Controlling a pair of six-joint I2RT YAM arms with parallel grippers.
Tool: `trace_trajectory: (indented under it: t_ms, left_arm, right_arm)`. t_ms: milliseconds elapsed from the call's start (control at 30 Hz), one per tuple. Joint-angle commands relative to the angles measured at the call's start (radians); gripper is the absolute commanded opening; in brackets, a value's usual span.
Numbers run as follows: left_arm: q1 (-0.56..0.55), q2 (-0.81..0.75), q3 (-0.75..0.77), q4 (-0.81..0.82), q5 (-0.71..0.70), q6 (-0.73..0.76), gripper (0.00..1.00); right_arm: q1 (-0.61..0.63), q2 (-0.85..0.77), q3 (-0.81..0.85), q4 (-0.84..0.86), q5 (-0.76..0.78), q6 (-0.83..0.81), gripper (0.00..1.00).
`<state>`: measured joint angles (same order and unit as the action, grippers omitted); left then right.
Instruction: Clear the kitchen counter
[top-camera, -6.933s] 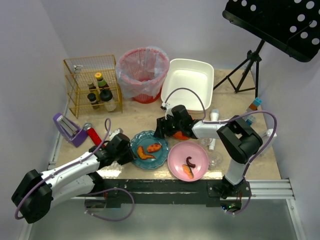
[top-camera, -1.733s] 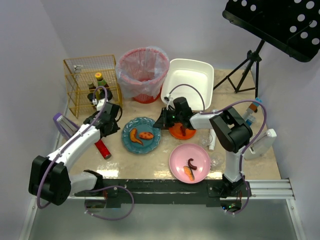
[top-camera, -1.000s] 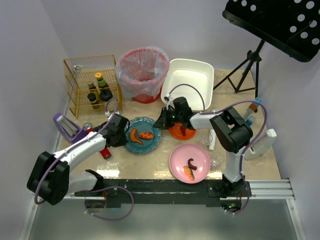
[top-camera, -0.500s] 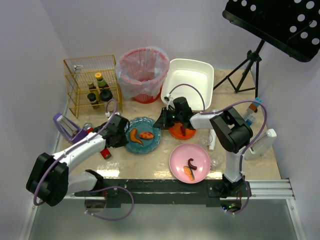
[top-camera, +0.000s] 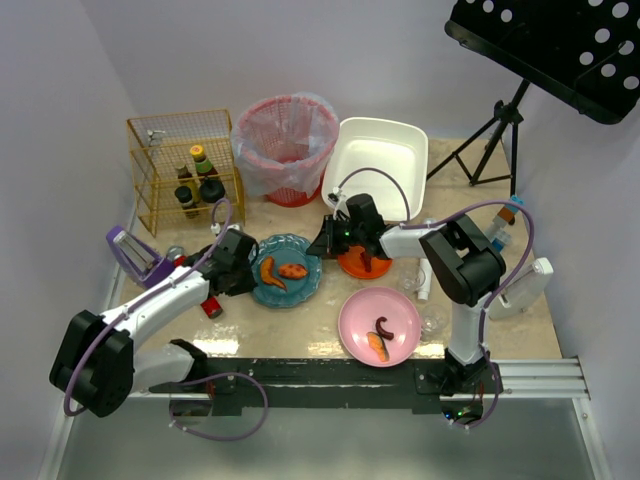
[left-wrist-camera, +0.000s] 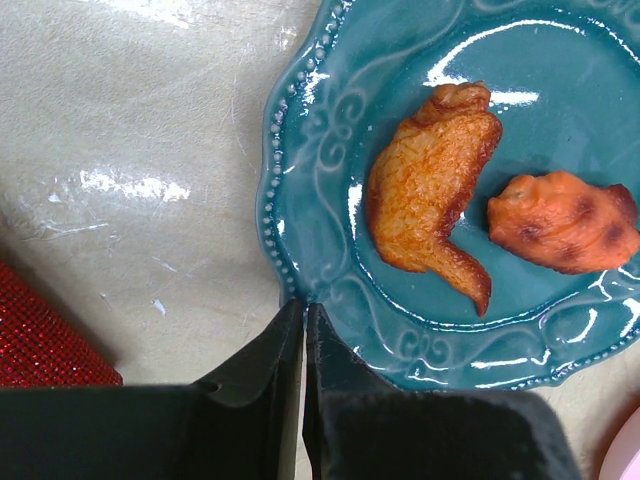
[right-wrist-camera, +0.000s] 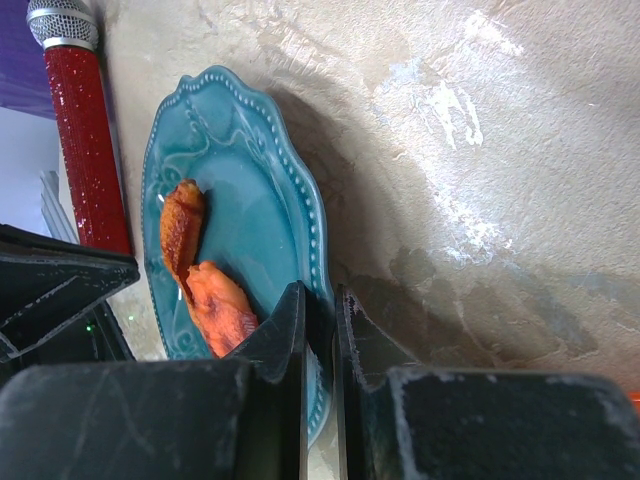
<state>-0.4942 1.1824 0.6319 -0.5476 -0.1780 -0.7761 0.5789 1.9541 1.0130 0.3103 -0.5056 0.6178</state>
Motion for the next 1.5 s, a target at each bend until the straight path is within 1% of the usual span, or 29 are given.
trace_trajectory:
  t_ms: [0,100,400,600,700,767,867,1067,1333,1467]
  left_arm:
    - [-0.006,0.006,0.005,0.023,0.018,-0.012,0.09]
    - [-0.006,0.022,-0.006,0.035,0.018,-0.012,0.09]
    - [-0.004,0.062,-0.083,0.083,0.057,-0.011,0.06]
    - [-0.006,0.071,-0.1,0.095,0.054,-0.009,0.06]
    - [-0.006,0.083,-0.098,0.098,0.054,-0.008,0.06]
    - [-0.006,0.088,-0.101,0.1,0.054,-0.006,0.06]
    - [-0.004,0.094,-0.101,0.101,0.054,-0.005,0.06]
    - [-0.004,0.108,-0.1,0.098,0.054,0.001,0.0]
    - [-0.004,0.108,-0.09,0.081,0.058,0.001,0.0]
    - [-0.006,0.082,-0.054,0.038,0.046,0.001,0.0]
  right_arm:
    - [0.002,-0.004,-0.008,-0.013,0.088,-0.087,0.0]
    - [0.002,-0.004,-0.007,-0.013,0.088,-0.087,0.01]
    - [0.002,-0.003,-0.008,-0.017,0.098,-0.087,0.15]
    - [0.001,-0.004,-0.011,-0.014,0.102,-0.089,0.33]
    - [0.001,-0.009,-0.011,-0.014,0.102,-0.092,0.4]
    - [0.002,-0.012,-0.01,-0.017,0.104,-0.093,0.44]
    - [0.001,-0.014,-0.008,-0.019,0.102,-0.102,0.47]
    - [-0.001,-0.012,-0.011,-0.019,0.099,-0.102,0.48]
    - [-0.007,-0.02,-0.013,-0.019,0.099,-0.107,0.51]
    - [-0.011,-0.02,-0.011,-0.017,0.098,-0.107,0.53]
